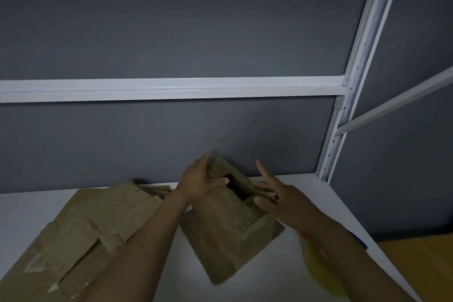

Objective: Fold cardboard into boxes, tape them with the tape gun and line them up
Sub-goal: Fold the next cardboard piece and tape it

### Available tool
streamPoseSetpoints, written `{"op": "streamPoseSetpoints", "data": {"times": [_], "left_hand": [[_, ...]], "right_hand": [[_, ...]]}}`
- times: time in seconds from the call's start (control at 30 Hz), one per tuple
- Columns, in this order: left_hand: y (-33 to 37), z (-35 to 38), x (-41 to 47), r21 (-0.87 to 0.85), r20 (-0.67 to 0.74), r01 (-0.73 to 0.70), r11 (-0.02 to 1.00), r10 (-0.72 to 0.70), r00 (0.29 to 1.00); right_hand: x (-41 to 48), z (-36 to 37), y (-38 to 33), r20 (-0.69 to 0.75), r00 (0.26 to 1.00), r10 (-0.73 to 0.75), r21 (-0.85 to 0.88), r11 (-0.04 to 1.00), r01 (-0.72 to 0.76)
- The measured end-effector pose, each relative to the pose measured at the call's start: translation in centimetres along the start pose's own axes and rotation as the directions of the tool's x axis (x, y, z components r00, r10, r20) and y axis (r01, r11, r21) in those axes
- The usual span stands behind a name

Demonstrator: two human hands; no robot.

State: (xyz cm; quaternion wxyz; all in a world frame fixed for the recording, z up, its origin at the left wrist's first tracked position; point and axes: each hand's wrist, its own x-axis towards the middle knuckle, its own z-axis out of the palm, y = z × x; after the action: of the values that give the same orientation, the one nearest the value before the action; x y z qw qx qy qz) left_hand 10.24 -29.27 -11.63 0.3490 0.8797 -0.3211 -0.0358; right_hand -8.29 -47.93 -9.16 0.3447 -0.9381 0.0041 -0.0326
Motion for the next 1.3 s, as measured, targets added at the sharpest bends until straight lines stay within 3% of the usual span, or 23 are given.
{"op": "streamPoseSetpoints", "data": {"times": [0.13, 0.23, 0.3, 0.4, 0.57, 0.73, 0.93, 1.07, 1.13, 1.2, 1.3], "left_hand": [[-0.2, -0.4, -0.3, 0.017, -0.008, 0.032, 0.999, -0.031, 0.999], [-0.3, -0.4, -1.1, 0.187, -0.013, 0.079, 0.979, -0.078, 0.997], [-0.6, -0.1, -1.8, 0.225, -0.122, 0.129, 0.966, -0.103, 0.987], [-0.6, 0.3, -3.1, 0.182, -0.283, 0.242, 0.953, -0.185, 0.941], [0.8, 0.3, -6.1, 0.326, -0.404, 0.383, 0.864, -0.239, 0.883], [2.6, 1.4, -9.3, 0.350, -0.382, 0.271, 0.897, -0.128, 0.915], [3.3, 1.4, -9.5, 0.639, -0.126, 0.133, 0.757, -0.067, 0.990], [4.7, 2.7, -8.7, 0.672, -0.023, -0.055, 0.739, 0.094, 0.995], [5.1, 3.8, -8.1, 0.651, 0.081, -0.107, 0.752, 0.072, 0.994], [5.1, 4.2, -7.4, 0.616, 0.078, -0.149, 0.774, 0.128, 0.989], [4.4, 4.4, -7.1, 0.557, 0.060, -0.146, 0.817, 0.135, 0.989]], "right_hand": [[-0.7, 1.9, 0.5, 0.130, 0.991, 0.020, -0.128, 0.992, -0.003], [-0.5, 1.9, 0.7, 0.142, 0.987, 0.072, -0.307, 0.952, -0.025], [-0.3, 1.4, 0.2, 0.112, 0.984, 0.136, -0.392, 0.916, -0.082], [-0.2, 1.3, -0.8, 0.152, 0.981, 0.123, -0.455, 0.890, -0.041], [0.8, 2.0, -0.5, 0.142, 0.981, 0.128, -0.478, 0.877, -0.045], [2.3, 2.2, 0.4, -0.004, 0.995, 0.097, -0.491, 0.867, -0.087], [2.7, 2.8, 1.3, -0.074, 0.995, 0.070, -0.430, 0.898, -0.095], [2.9, 2.8, 1.6, -0.053, 0.999, 0.010, -0.452, 0.892, -0.033], [2.7, 2.6, 1.7, -0.034, 0.999, -0.015, -0.431, 0.902, -0.001], [1.8, 1.6, 1.8, -0.034, 0.998, -0.048, -0.382, 0.924, 0.031], [-1.5, -0.3, 4.0, -0.274, 0.962, -0.003, -0.285, 0.955, -0.079]]}}
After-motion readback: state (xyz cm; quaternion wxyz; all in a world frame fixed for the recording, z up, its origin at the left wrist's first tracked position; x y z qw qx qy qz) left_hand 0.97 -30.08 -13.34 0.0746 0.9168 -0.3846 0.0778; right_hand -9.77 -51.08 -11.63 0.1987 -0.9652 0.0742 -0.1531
